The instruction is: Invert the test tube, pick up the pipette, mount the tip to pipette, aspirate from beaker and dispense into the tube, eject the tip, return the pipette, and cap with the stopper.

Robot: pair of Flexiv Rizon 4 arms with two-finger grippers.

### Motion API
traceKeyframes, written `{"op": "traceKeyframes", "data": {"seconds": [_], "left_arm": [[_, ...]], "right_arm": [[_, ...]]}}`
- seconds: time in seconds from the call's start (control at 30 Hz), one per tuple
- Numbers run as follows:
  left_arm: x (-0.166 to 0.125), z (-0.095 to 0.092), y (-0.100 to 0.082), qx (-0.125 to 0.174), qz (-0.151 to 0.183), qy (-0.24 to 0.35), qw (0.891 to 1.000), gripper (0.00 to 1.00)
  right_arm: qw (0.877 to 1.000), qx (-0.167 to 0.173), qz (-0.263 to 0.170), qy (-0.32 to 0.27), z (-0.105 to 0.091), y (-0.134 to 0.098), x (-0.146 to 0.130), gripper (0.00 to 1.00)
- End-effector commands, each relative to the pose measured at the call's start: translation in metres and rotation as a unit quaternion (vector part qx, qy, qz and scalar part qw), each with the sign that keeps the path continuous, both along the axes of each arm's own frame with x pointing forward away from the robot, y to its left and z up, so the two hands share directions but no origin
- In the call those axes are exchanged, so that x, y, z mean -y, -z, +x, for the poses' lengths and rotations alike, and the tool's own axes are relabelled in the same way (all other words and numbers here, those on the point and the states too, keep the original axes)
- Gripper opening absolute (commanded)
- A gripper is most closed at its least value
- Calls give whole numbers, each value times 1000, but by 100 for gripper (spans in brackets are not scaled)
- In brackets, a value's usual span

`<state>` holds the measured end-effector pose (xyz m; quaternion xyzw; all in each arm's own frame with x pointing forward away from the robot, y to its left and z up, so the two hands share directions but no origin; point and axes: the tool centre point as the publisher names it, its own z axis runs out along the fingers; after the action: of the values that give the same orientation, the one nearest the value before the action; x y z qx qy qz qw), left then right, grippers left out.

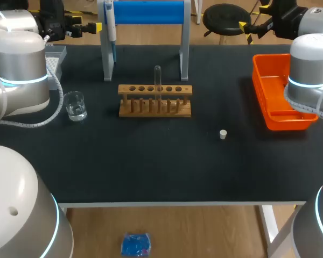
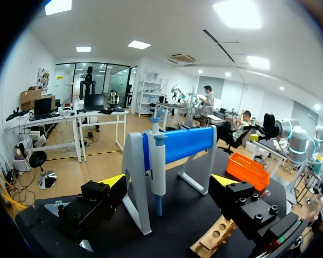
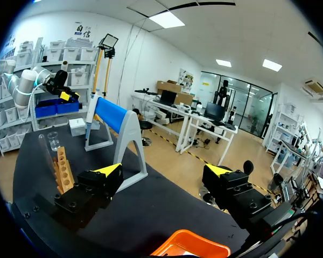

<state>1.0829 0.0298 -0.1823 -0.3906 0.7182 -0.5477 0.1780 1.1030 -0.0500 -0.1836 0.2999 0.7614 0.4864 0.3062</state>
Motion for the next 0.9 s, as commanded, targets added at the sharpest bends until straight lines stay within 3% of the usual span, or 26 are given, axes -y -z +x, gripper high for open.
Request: {"op": "traceKeyframes", "data": {"seconds": [0.03,0.67,0.9], "left_arm": [[0,0,0,0,0,0,1000,100],[0,0,0,0,0,0,1000,100],[0,0,0,0,0,0,1000,100]], "right_arm": [[1000,0,0,0,0,0,0,100],[1000,0,0,0,0,0,0,100],[997,-1,11,-71,-46,-1,-13,100]]}}
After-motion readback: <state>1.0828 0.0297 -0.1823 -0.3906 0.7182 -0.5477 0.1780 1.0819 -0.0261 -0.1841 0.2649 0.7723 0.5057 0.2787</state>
